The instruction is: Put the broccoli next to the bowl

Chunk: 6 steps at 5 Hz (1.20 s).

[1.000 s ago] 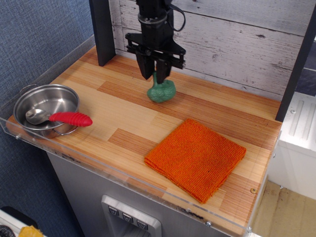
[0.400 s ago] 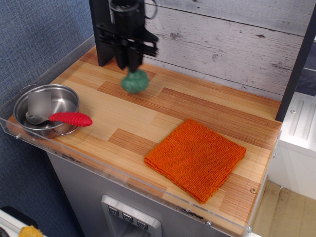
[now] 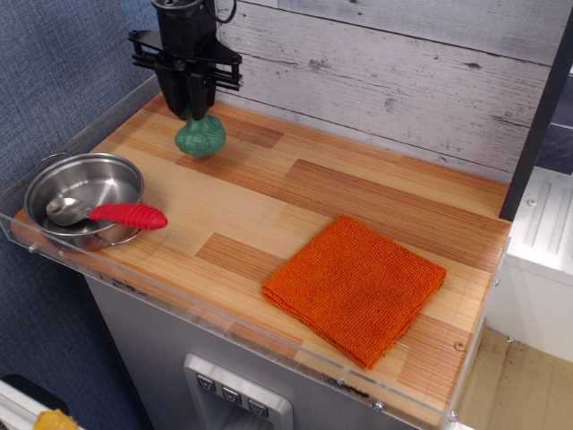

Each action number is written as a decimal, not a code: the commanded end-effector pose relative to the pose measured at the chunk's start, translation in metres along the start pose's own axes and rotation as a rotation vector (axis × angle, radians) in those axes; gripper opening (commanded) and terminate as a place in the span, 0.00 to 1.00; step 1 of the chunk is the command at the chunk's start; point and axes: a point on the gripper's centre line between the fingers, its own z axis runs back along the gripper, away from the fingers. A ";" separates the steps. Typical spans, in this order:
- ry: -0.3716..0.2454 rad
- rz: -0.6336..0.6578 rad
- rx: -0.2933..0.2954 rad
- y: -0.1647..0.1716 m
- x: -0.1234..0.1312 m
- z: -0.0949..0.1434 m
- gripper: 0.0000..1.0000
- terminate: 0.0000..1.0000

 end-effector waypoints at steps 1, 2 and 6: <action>-0.041 0.052 0.054 0.020 -0.008 0.009 0.00 0.00; -0.050 0.067 0.049 0.023 -0.010 0.003 0.00 0.00; -0.071 0.065 0.059 0.027 -0.014 0.007 1.00 0.00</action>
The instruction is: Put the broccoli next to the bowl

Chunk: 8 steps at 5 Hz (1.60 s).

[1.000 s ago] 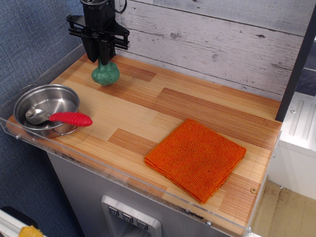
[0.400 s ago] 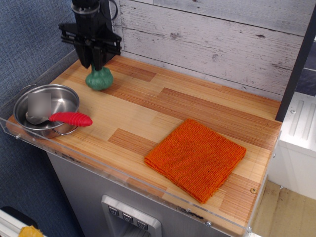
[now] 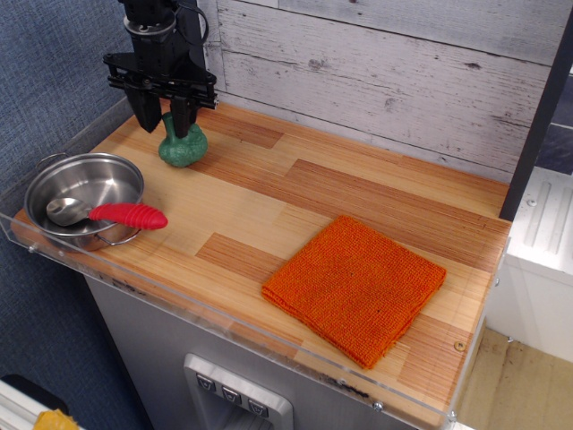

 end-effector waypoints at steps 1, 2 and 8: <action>-0.093 0.013 0.058 0.009 -0.001 0.042 1.00 0.00; -0.108 0.014 0.078 0.008 -0.001 0.058 1.00 0.00; 0.110 0.013 0.054 -0.042 -0.158 0.140 1.00 0.00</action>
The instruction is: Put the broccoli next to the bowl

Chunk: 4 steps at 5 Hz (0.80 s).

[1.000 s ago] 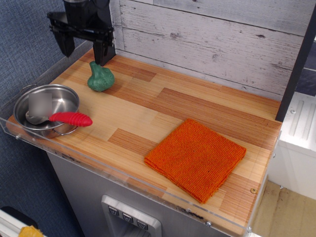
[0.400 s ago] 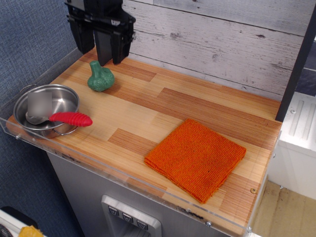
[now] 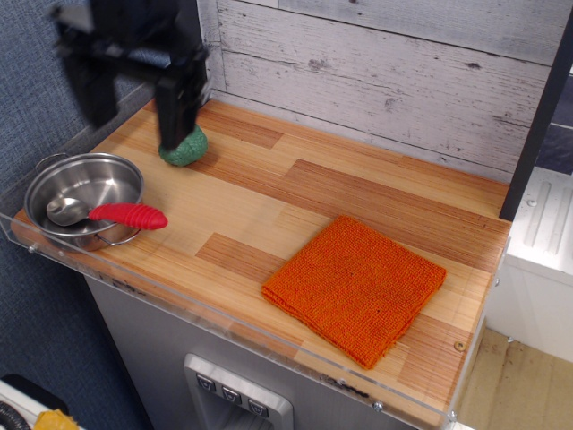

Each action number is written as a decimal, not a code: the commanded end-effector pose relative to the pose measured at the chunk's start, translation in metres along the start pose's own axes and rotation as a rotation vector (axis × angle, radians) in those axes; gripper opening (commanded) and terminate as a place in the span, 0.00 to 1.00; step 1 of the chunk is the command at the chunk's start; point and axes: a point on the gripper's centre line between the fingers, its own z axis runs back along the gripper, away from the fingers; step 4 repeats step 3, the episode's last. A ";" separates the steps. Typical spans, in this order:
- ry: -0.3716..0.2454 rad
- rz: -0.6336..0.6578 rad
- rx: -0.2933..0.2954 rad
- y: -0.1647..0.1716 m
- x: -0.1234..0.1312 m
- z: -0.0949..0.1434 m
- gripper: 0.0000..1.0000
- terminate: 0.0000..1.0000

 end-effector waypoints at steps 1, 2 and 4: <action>-0.006 0.219 0.058 0.008 -0.065 0.011 1.00 0.00; -0.006 0.219 0.058 0.008 -0.065 0.011 1.00 0.00; -0.006 0.219 0.058 0.008 -0.065 0.011 1.00 1.00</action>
